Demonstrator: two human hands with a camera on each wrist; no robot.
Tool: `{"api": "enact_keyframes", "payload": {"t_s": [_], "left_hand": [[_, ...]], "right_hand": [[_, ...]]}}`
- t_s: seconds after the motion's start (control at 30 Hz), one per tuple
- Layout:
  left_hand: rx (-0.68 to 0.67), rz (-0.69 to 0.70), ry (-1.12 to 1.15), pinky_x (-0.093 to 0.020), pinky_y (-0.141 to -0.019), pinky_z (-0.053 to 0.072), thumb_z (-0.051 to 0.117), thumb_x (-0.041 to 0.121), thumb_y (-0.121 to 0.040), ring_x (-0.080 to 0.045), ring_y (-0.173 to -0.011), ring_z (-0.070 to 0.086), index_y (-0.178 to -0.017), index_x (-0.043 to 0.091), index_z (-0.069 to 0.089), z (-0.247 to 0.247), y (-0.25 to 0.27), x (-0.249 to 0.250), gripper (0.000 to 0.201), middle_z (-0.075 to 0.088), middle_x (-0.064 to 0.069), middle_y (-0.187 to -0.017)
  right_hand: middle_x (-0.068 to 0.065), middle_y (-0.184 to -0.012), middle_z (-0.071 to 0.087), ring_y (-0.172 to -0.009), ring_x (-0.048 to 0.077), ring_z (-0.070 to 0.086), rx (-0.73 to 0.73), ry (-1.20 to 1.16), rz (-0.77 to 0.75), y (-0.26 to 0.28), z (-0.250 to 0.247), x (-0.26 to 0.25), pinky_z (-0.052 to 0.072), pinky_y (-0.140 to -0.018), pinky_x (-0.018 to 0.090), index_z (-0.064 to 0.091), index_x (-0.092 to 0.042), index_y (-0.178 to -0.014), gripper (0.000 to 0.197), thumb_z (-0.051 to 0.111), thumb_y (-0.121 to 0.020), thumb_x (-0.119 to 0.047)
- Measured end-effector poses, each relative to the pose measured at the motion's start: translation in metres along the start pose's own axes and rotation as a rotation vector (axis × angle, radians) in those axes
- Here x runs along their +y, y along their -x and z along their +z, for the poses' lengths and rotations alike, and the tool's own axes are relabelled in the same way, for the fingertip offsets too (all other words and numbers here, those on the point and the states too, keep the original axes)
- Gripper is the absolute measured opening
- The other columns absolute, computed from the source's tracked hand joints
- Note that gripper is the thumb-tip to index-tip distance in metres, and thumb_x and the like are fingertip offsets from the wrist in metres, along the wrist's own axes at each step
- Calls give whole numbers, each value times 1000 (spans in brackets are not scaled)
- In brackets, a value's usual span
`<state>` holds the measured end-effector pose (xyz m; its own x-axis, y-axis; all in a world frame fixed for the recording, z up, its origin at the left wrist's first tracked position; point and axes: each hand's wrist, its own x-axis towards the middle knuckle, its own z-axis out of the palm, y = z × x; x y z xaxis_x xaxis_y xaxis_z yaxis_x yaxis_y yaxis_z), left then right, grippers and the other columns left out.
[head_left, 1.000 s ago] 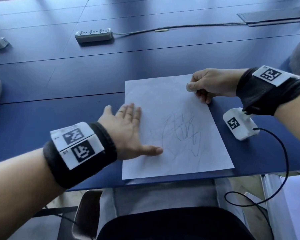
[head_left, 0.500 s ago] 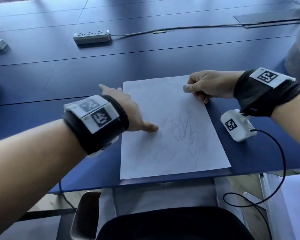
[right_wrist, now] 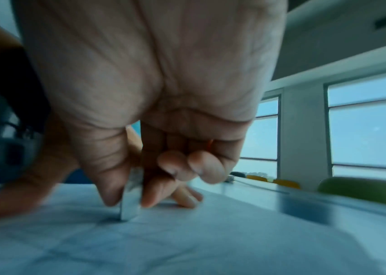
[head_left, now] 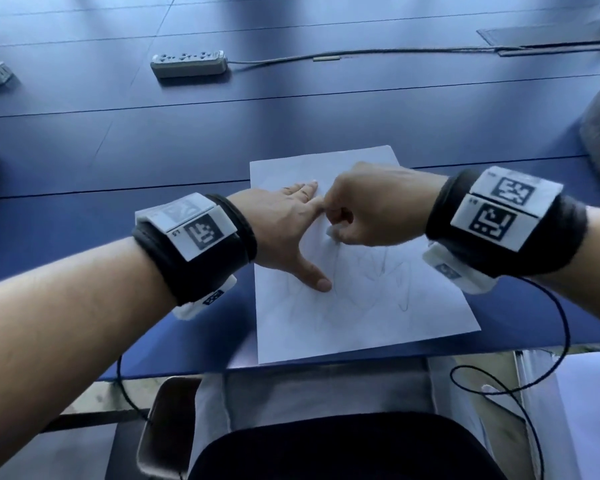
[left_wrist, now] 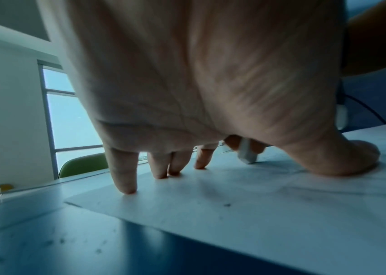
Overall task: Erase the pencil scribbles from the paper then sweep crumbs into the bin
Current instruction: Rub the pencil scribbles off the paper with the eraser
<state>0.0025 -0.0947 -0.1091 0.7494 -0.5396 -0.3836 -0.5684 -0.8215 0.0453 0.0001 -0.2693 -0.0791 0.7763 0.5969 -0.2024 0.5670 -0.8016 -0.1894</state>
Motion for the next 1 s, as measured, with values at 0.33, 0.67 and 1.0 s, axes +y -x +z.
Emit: {"api": "enact_keyframes", "payload": {"t_s": [0.33, 0.67, 1.0], "left_hand": [[-63, -60, 36, -36, -119, 21, 55, 93, -52, -9, -152, -7, -157, 35, 0, -2, 3, 4, 132, -10, 2, -166], [-87, -66, 48, -35, -120, 17, 56, 92, -53, -9, -151, -10, -156, 38, -3, -3, 4, 6, 131, -13, 2, -166], [-138, -74, 28, -39, -121, 13, 61, 87, -56, -14, -151, -13, -154, 42, -10, -8, 1, 10, 129, -17, -2, -165]], "right_hand": [[-7, -56, 58, -54, 8, 52, 12, -136, -20, -7, -2, 17, 55, -62, 35, 70, -22, -68, 15, 73, -79, -33], [-17, -48, 54, -48, 3, 50, -50, -155, -49, -6, -3, 22, 40, -51, 19, 73, -24, -70, 13, 75, -79, -33], [-20, -48, 54, -47, 3, 48, -106, -171, -60, -2, -2, 22, 36, -48, 14, 70, -27, -66, 17, 76, -79, -35]]}}
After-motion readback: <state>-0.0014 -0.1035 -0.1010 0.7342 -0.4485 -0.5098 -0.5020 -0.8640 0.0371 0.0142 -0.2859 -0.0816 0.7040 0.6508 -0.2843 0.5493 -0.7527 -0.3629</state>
